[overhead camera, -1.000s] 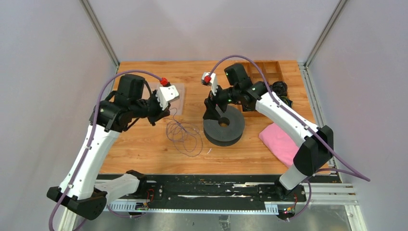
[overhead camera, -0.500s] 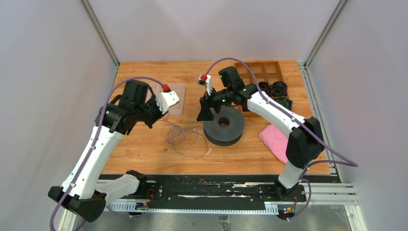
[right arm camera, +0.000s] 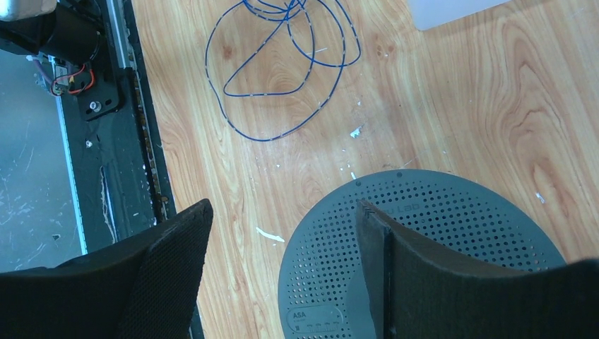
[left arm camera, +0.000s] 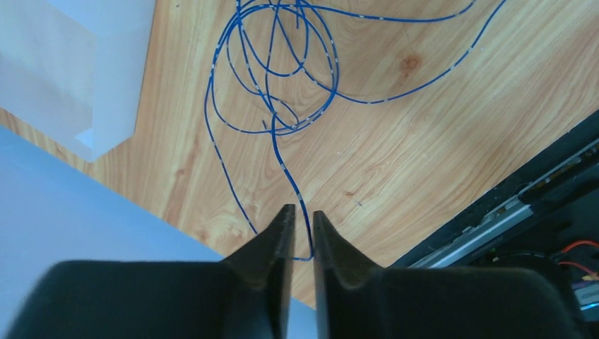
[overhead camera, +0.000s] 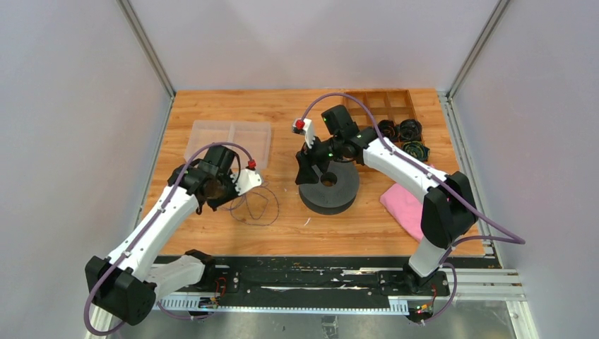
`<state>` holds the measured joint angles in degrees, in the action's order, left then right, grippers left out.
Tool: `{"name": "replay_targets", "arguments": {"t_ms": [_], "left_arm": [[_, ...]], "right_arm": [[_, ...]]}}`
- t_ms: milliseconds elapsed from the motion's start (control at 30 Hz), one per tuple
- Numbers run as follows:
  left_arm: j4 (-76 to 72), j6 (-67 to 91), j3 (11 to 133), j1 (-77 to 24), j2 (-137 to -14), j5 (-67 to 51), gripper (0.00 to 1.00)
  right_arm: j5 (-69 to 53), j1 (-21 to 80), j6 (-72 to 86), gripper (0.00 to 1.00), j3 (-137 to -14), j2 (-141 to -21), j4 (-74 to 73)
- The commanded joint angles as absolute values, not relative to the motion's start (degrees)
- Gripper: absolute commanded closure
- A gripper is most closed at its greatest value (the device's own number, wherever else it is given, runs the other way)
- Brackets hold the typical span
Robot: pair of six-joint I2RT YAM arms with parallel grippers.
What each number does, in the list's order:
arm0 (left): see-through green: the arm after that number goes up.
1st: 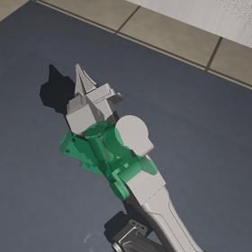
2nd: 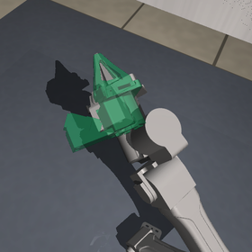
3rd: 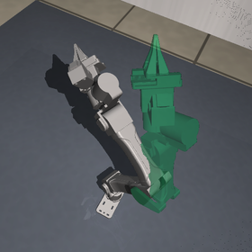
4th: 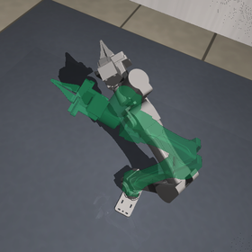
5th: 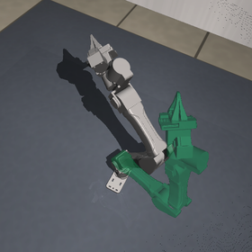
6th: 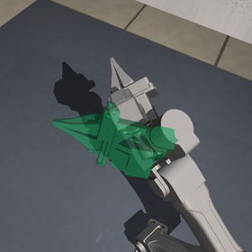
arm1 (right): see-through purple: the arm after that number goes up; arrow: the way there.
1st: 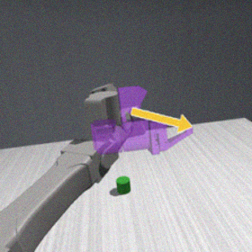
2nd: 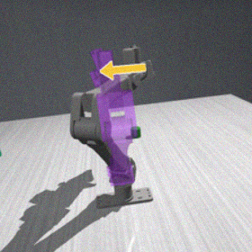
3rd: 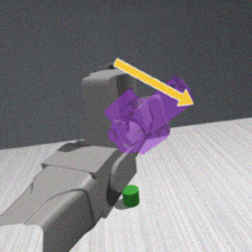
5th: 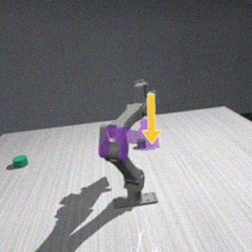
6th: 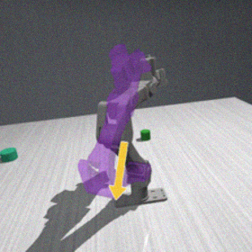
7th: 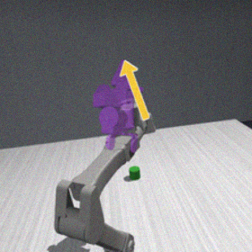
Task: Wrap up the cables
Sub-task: Adjust the cable.
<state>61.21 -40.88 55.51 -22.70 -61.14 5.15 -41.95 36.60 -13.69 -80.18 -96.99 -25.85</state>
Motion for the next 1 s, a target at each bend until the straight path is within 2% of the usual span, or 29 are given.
{"name": "replay_targets", "arguments": {"t_ms": [0, 167, 300, 367, 500, 700, 867, 967], "left_arm": [[61.40, -43.65, 53.90, -23.12, -58.78, 2.87, 0.77], [66.28, -44.14, 56.80, -23.11, -59.22, -3.36, 0.49], [65.98, -42.68, 60.87, -23.11, -59.58, -9.85, 0.16], [64.02, -40.74, 62.48, -23.11, -60.96, -12.80, 0.06], [53.81, -36.26, 61.62, -23.11, -65.69, -15.98, 0.05], [40.12, -33.96, 59.86, -23.12, -76.31, -10.51, 0.06], [35.83, -37.26, 60.68, -23.08, -85.94, -7.22, 0.08], [35.65, -38.35, 61.23, -23.05, -90.35, -7.33, 0.14]], "right_arm": [[-41.70, 37.69, -14.54, 0.27, -79.46, -97.32, -26.45], [-42.18, 37.75, -13.63, 0.28, -80.00, -98.68, -25.77], [-42.01, 37.79, -14.25, 0.28, -80.16, -98.34, -26.15], [-40.72, 37.66, -15.13, 0.28, -79.42, -96.95, -26.19], [-37.41, 37.62, -16.82, 0.28, -76.94, -93.04, -26.58], [-34.37, 35.21, -17.62, 0.28, -72.21, -86.11, -29.32], [-35.00, 31.73, -16.89, 0.28, -67.92, -81.11, -30.54], [-35.74, 30.30, -16.56, 0.28, -65.96, -79.09, -30.50]]}}
